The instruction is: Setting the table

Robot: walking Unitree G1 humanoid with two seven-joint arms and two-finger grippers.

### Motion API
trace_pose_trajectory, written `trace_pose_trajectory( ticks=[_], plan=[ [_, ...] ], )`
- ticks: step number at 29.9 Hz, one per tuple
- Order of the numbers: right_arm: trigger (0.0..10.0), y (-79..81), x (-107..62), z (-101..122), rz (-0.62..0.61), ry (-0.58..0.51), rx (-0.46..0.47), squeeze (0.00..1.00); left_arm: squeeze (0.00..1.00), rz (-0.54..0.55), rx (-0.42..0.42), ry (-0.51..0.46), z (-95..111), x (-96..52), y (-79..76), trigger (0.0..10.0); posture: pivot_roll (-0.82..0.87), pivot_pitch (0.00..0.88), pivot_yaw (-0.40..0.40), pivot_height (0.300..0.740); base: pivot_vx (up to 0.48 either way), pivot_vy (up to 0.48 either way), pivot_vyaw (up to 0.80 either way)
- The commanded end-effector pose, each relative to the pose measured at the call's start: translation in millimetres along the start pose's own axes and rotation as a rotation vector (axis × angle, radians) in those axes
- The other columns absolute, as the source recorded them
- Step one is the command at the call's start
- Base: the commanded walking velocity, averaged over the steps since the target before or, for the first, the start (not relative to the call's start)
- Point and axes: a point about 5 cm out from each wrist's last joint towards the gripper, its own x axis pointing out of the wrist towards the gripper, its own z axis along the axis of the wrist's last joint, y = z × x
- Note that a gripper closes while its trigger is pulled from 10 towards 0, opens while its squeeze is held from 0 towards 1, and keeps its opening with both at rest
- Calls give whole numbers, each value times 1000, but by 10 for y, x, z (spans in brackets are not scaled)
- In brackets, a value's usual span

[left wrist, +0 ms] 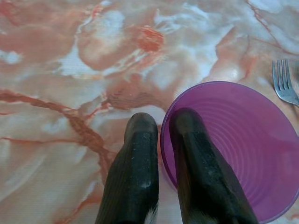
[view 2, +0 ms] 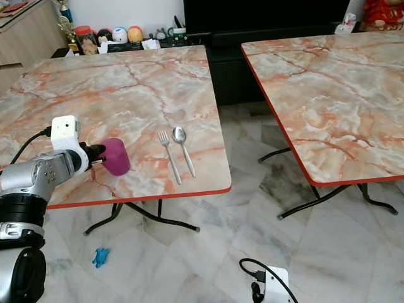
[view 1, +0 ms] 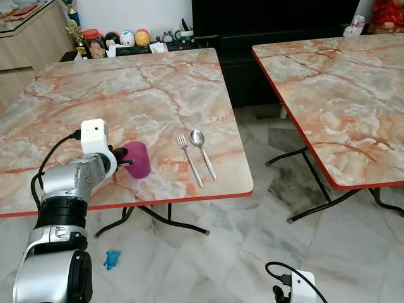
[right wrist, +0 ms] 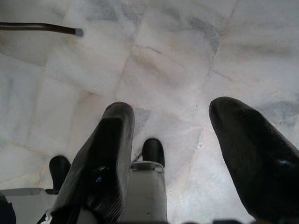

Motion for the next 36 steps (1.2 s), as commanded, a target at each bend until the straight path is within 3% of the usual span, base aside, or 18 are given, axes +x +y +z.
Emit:
trace_pose_trajectory(
  ticks=[1,16,19,21,22,24,25,26,27,28,29,32,33,36],
  plan=[
    [10000,24,-4,-19,4,8,2,0,0,4,-10,19,-53,-9,29,0,33,42,69,740,0,0,0],
    [10000,19,-5,-26,4,13,1,0,0,-15,-3,-6,7,-28,-21,0,34,42,69,740,0,0,0],
    [10000,18,-6,-29,4,14,1,0,0,-16,-13,-43,33,-33,-27,0,35,42,68,740,0,0,0],
    [10000,19,-6,-31,5,15,0,0,0,-37,-28,-113,81,-41,-55,0,36,41,67,740,0,0,0],
    [10000,22,-6,-31,6,15,0,0,0,-36,5,-169,111,-51,-69,0,31,42,67,740,0,0,0],
    [10000,23,-5,-30,6,15,-1,0,0,-34,19,-184,117,-53,-71,0,30,42,68,740,0,0,0],
    [10000,21,-5,-28,5,15,-1,0,0,-69,9,-258,187,-84,-130,0,27,42,67,740,0,0,0],
    [10000,18,-5,-27,5,14,-1,0,0,-99,-8,-313,248,-113,-180,1059,29,41,66,740,0,0,0],
    [10000,16,-4,-26,5,14,-1,0,0,-118,-19,-350,288,-134,-213,7647,31,40,66,740,0,0,0],
    [10000,13,-4,-26,4,14,-2,0,0,-136,-28,-381,323,-155,-249,7647,32,39,64,740,0,0,0],
    [10000,7,-4,-25,3,14,-3,0,0,-158,17,-454,355,-194,-329,10000,34,38,64,740,0,0,0],
    [10000,4,-4,-24,0,12,-3,0,0,-141,7,-559,320,-246,-411,10000,23,32,61,740,0,0,0],
    [10000,2,-5,-21,-3,9,-1,0,0,-116,64,-623,267,-280,-460,10000,22,32,62,740,0,0,0],
    [10000,0,-5,-21,-4,7,-1,0,0,-104,105,-680,209,-315,-495,10000,19,30,59,740,0,0,0]
  ],
)
